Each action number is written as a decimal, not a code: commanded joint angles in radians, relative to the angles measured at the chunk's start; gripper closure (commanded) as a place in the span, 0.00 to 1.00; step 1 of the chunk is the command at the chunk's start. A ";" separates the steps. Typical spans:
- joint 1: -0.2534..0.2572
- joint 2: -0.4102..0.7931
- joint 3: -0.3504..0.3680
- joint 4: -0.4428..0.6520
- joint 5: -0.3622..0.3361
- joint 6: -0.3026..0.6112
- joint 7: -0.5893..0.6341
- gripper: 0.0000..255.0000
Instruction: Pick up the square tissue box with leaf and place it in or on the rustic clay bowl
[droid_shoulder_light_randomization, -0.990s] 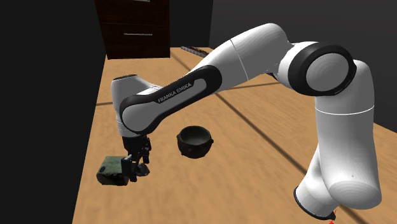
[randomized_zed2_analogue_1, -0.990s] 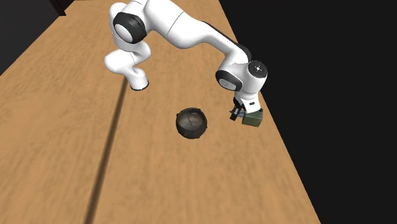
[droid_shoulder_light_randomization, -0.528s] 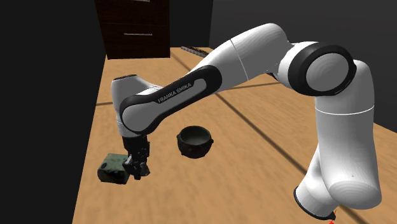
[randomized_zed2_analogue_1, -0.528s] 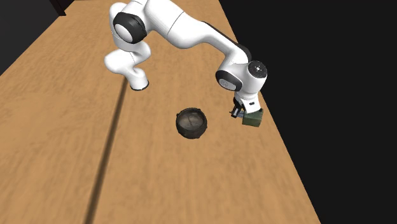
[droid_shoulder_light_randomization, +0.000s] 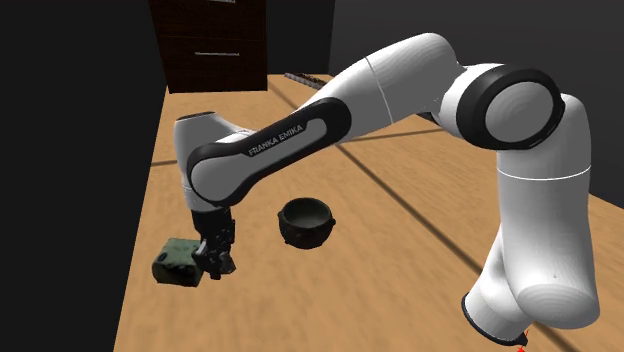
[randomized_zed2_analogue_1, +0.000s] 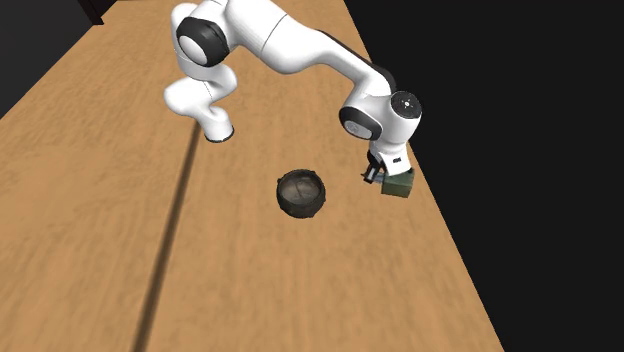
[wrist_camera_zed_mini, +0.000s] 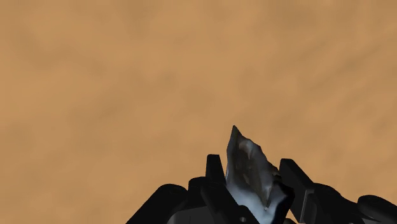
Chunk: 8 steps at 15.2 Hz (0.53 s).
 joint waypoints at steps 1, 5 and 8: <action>-0.001 -0.011 0.002 0.012 0.003 -0.022 0.002 1.00; -0.004 -0.033 0.005 0.037 0.009 -0.067 0.004 1.00; -0.005 -0.048 0.008 0.057 0.013 -0.101 0.006 1.00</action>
